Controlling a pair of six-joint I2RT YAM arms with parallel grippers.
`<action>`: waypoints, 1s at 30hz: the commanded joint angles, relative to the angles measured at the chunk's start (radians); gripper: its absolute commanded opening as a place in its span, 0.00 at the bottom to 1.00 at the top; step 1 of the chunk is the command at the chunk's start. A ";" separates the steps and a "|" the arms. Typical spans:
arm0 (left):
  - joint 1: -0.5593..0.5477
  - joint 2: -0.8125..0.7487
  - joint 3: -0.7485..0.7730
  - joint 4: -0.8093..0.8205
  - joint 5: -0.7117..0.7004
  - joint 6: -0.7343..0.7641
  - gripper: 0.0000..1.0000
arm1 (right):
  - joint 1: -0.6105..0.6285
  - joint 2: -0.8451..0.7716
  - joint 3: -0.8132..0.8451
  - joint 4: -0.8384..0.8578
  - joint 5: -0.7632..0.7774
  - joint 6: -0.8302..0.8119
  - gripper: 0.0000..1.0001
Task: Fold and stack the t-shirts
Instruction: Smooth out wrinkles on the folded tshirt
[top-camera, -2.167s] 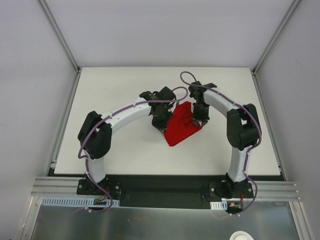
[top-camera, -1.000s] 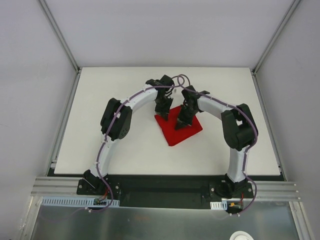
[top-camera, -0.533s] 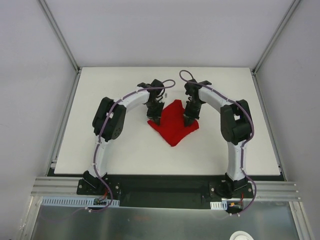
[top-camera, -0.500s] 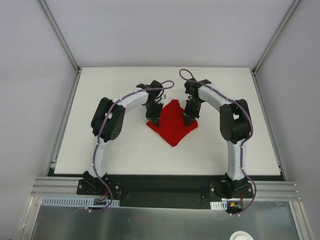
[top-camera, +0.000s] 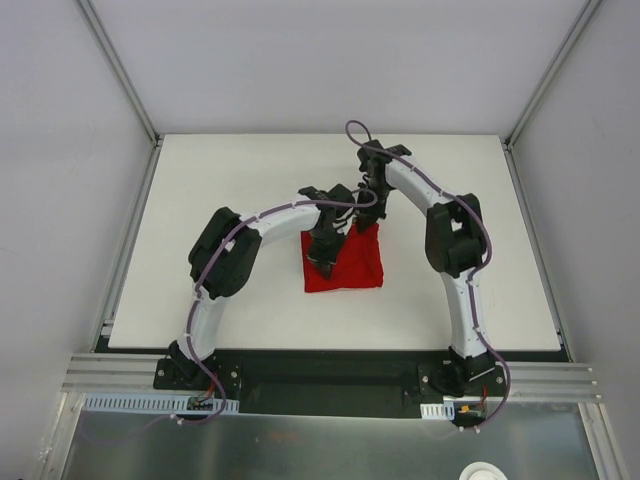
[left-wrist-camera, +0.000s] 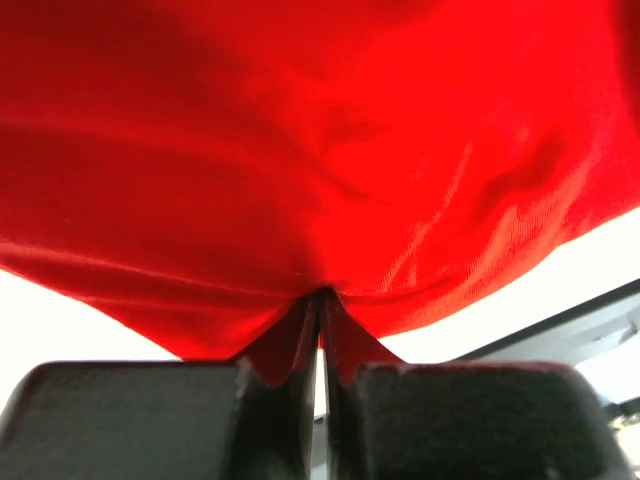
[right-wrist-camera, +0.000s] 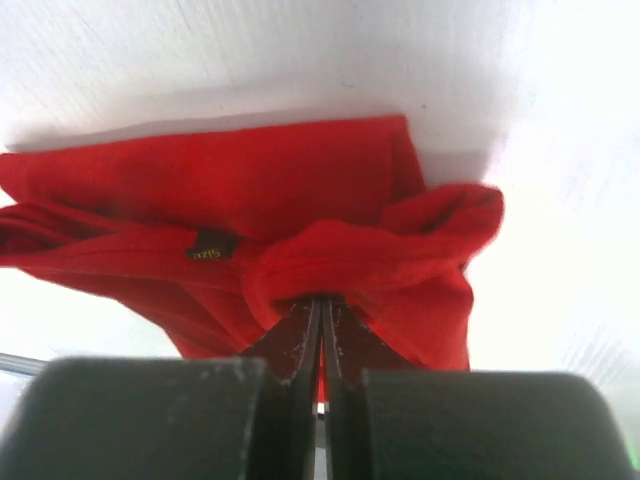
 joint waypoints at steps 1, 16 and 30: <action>-0.016 -0.032 0.100 -0.044 -0.065 0.003 0.00 | 0.008 -0.142 0.002 -0.016 0.042 -0.048 0.01; 0.075 -0.088 0.149 -0.065 -0.152 0.021 0.00 | 0.008 -0.442 -0.319 0.043 0.066 -0.027 0.01; 0.122 0.069 0.330 -0.044 -0.127 0.021 0.00 | 0.022 -0.209 -0.174 0.064 0.011 -0.060 0.01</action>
